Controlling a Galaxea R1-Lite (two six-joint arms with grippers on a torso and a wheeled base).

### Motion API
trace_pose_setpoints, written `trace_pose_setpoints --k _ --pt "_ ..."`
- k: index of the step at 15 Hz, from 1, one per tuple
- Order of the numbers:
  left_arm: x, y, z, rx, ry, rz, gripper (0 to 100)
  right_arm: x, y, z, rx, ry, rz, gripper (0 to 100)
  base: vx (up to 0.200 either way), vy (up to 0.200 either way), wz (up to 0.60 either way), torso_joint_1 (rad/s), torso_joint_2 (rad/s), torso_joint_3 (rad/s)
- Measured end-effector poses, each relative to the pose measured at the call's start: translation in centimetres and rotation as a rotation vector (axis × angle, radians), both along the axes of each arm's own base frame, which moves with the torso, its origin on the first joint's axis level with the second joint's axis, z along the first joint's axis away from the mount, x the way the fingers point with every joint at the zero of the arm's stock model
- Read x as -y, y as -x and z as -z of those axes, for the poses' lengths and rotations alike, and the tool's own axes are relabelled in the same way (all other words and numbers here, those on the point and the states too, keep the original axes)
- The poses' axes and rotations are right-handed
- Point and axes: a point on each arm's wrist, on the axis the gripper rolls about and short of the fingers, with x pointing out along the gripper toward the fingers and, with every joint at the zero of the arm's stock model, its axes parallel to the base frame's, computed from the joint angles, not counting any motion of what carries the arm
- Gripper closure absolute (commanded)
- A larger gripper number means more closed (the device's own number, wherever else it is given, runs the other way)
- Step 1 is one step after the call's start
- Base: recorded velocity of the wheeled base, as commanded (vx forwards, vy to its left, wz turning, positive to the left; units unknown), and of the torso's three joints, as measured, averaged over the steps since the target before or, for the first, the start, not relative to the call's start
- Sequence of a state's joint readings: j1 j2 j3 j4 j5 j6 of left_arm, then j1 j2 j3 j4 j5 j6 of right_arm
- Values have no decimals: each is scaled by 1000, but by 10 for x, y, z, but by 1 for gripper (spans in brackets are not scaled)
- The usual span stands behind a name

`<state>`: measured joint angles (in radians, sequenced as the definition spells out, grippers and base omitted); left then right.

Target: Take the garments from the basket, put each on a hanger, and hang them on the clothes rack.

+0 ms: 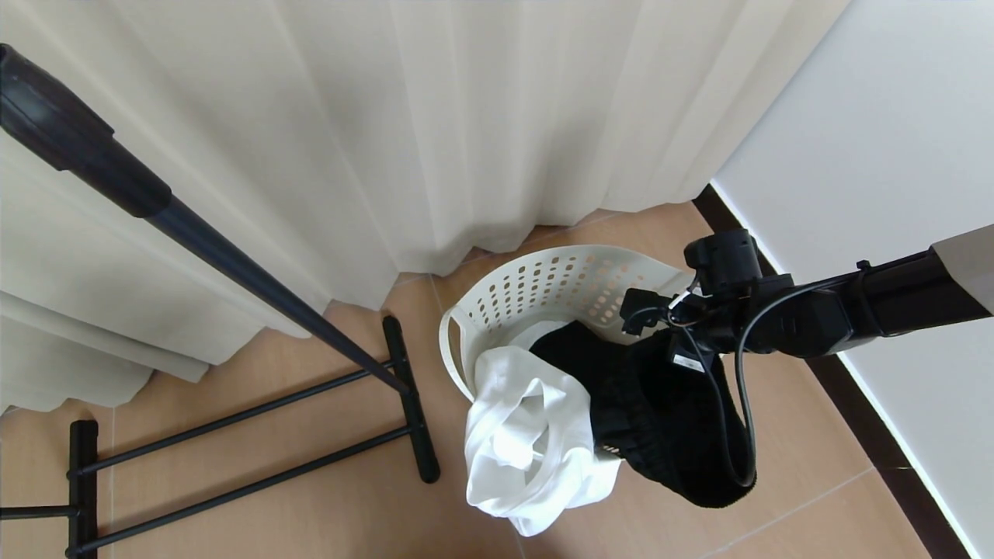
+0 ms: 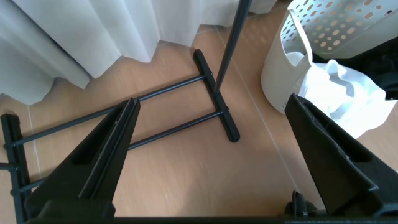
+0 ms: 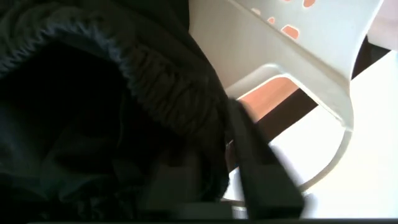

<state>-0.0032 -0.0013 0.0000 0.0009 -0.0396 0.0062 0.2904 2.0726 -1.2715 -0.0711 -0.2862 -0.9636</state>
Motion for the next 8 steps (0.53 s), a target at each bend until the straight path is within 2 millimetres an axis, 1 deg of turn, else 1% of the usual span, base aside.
trace_pose_setpoints --k 2,4,5,8 --pt "0 0 0 0 0 0 0 2 4 1 -10 -4 1 100 0 0 0 0 0 0" --pt "0 0 0 0 0 0 0 5 12 -2 -14 -16 9 100 0 0 0 0 0 0" --pt "0 0 0 0 0 0 0 6 21 -5 -15 -38 26 100 0 0 0 0 0 0" --pt "0 0 0 0 0 0 0 13 57 -20 -13 -137 80 100 0 0 0 0 0 0"
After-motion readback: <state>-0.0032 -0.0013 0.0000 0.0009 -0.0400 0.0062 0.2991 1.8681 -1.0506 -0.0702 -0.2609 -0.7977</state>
